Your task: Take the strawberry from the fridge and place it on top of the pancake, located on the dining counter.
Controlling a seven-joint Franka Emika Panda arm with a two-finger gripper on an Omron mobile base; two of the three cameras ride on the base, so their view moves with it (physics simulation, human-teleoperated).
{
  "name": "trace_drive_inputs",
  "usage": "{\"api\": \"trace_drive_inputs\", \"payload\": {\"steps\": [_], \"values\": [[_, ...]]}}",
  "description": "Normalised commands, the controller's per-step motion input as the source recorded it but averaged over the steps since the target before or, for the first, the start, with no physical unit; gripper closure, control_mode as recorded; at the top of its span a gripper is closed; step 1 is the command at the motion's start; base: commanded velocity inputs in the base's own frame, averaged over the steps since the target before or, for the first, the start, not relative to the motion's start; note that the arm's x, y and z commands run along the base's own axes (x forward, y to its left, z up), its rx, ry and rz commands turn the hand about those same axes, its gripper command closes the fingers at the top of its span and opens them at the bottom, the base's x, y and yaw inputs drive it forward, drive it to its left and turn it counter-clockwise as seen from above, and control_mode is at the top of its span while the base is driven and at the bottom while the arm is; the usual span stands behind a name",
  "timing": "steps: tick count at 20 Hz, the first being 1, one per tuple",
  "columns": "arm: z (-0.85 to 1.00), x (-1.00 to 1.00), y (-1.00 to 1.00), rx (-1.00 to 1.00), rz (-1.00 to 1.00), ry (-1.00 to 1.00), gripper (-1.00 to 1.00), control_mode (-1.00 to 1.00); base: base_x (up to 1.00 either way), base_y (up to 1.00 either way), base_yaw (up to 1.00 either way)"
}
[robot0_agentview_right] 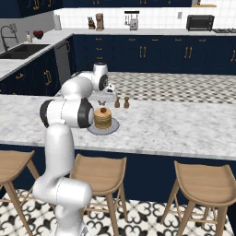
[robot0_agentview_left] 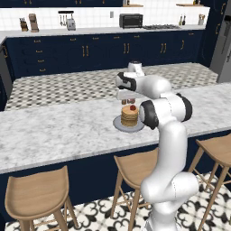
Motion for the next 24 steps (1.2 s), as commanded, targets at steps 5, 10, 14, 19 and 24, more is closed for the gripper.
{"api": "trace_drive_inputs", "payload": {"steps": [5,10,14,19,24], "values": [[-0.17,-0.27,0.0,0.0,0.0,0.0,1.0,-1.0,0.0,0.0,0.0],[0.05,0.06,0.05,0.0,0.0,0.0,1.0,-1.0,0.0,0.0,0.0],[0.64,0.16,0.41,-0.08,0.03,-0.05,1.0,-1.0,0.0,0.0,0.0],[0.56,-0.08,0.02,-0.08,0.0,-0.01,-1.0,-1.0,0.0,0.0,0.0],[0.44,-0.63,-0.06,-0.01,0.0,-0.13,-1.0,-1.0,0.0,0.0,0.0]]}}
